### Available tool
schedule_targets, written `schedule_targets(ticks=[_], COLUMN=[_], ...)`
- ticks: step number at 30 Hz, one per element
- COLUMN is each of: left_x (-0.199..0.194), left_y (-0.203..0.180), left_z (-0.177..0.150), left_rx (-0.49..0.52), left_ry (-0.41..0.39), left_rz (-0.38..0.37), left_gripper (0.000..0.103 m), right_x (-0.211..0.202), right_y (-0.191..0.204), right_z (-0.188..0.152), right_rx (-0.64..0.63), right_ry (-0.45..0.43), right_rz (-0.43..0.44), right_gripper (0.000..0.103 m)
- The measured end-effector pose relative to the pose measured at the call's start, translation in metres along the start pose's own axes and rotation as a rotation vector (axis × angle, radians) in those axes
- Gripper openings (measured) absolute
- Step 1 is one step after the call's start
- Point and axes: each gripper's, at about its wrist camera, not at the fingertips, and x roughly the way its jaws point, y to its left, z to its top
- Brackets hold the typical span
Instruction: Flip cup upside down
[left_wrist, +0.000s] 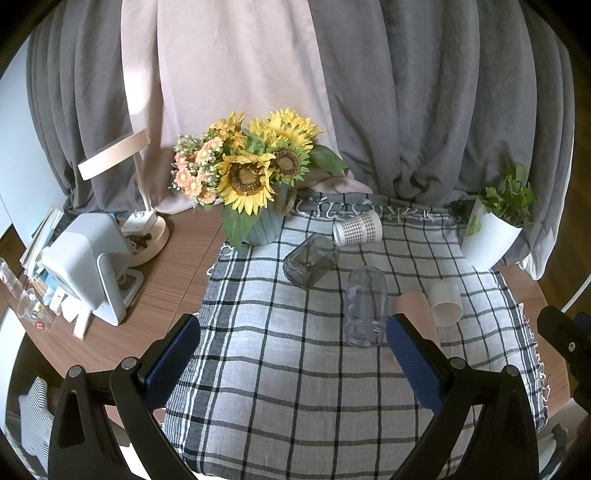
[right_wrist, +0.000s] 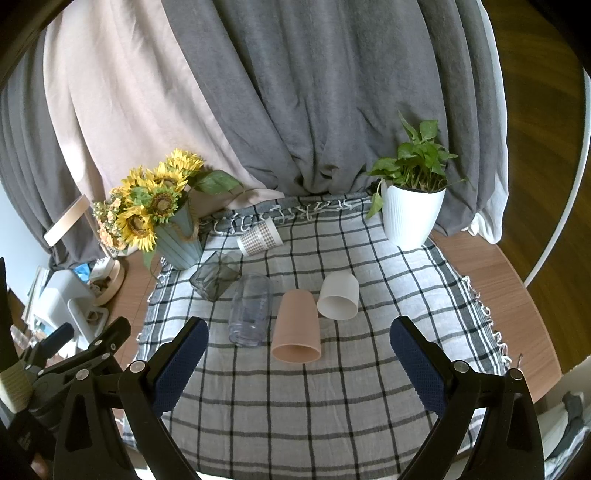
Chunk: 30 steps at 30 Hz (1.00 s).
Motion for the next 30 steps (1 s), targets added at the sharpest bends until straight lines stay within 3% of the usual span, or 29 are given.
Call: schedule_targets(ticks=[21,30], left_x=[-0.001,0.035], left_y=[0.003,-0.015], left_z=[0.0,0.005], left_rx=[0.006,0.007], left_ry=[0.009,0.098], left_rz=[0.001,-0.032], left_gripper=[0.103,0.103], right_x=[0.01,0.04], right_y=[-0.003,-0.011], right_z=[0.005,0.014], right_rx=[0.001,0.017], right_ry=[0.006,0.086], right_rz=[0.001,0.009], right_gripper=[0.099,0.099])
